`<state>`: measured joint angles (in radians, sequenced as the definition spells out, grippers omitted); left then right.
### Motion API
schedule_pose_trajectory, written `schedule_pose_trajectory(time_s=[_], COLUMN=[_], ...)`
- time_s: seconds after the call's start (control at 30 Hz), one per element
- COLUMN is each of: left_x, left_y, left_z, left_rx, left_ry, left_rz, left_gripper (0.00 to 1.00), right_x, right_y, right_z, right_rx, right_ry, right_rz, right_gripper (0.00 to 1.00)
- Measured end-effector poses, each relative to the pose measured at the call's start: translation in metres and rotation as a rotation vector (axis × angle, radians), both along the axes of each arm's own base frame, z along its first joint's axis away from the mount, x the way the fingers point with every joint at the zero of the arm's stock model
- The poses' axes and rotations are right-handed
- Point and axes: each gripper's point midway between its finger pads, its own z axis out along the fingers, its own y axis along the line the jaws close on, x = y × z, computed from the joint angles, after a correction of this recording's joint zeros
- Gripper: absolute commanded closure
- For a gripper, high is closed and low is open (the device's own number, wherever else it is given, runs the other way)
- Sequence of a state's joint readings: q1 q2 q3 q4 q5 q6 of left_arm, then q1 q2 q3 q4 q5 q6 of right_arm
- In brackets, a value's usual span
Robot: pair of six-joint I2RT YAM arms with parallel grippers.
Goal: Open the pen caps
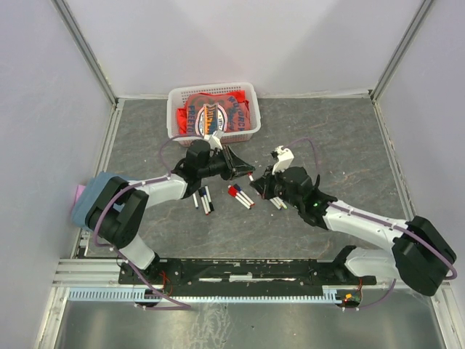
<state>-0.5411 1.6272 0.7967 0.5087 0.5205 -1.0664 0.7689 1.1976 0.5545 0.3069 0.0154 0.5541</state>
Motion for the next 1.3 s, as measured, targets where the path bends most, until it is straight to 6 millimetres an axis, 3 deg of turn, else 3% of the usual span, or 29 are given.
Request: schedule_pose_trajectory(time_s=[0.13,0.27,0.4,0.7,0.93,1.03,1.3], left_x=[0.005,0.057,0.082,0.081,0.074,0.069,0.07], left_y=[0.005,0.039,0.057,0.049,0.014,0.004,0.01], left_z=[-0.014,-0.018,-0.01,-0.019,-0.046,-0.058,-0.098], left_rx=[0.055,0.158,0.192,0.281,0.487,0.563,0.747], left_ry=[0.074,0.054,0.023,-0.011,-0.075,-0.098,-0.093], left_rz=[0.074,0.353,0.485,0.445,0.309,0.258,0.183], left_gripper=[0.97,0.97,0.97,0.97,0.97,0.97,0.97], right_x=[0.002,-0.02,-0.033,-0.015,0.018,0.031,0.061], right_y=[0.005,0.004,-0.007,-0.041,-0.095,-0.109,-0.128], right_z=[-0.011,-0.046,-0.073,-0.062,-0.065,-0.066,-0.089], right_rx=[-0.126,-0.324,-0.47,-0.511,-0.528,-0.535,-0.582], right_ry=[-0.01,0.033,0.052,0.04,0.121,0.148,0.232], right_rz=[-0.034,-0.008,-0.006,-0.151,-0.346,-0.403,-0.485], right_gripper=[0.99,0.99,0.99,0.99,0.99,0.96,0.89])
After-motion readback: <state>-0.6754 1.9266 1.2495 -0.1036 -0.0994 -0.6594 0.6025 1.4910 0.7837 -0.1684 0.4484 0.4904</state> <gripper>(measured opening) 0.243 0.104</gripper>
